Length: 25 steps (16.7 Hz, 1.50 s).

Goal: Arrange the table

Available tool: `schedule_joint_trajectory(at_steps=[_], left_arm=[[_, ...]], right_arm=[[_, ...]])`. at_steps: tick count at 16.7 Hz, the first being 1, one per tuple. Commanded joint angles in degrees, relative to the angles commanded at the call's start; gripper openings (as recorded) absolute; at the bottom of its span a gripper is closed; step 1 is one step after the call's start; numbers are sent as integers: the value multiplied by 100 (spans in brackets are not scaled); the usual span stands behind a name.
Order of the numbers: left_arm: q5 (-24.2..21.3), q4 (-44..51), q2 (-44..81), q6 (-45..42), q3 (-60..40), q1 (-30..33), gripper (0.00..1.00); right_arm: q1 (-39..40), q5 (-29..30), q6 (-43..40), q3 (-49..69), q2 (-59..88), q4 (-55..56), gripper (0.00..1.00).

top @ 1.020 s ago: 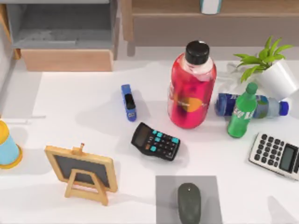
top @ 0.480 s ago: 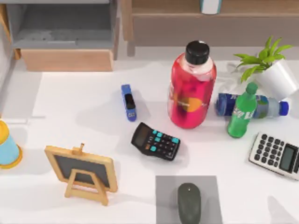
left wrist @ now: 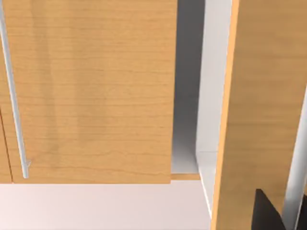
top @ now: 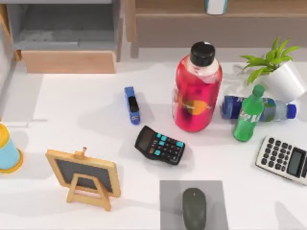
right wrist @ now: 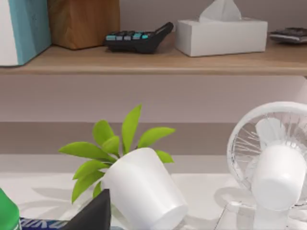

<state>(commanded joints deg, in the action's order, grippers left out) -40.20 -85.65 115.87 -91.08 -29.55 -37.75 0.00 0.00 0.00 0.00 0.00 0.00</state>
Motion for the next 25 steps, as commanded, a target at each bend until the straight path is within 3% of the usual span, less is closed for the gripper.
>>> schedule_joint_trajectory(at_steps=[7, 16, 25], left_arm=[[16, 58, 63, 17, -11, -13, 0], [655, 728, 558, 49, -1193, 655, 0], [871, 1024, 807, 47, -1721, 786, 0]], right_arm=[[0, 0, 0, 0, 0, 0, 100], [0, 0, 0, 0, 0, 0, 100], [0, 0, 0, 0, 0, 0, 100]])
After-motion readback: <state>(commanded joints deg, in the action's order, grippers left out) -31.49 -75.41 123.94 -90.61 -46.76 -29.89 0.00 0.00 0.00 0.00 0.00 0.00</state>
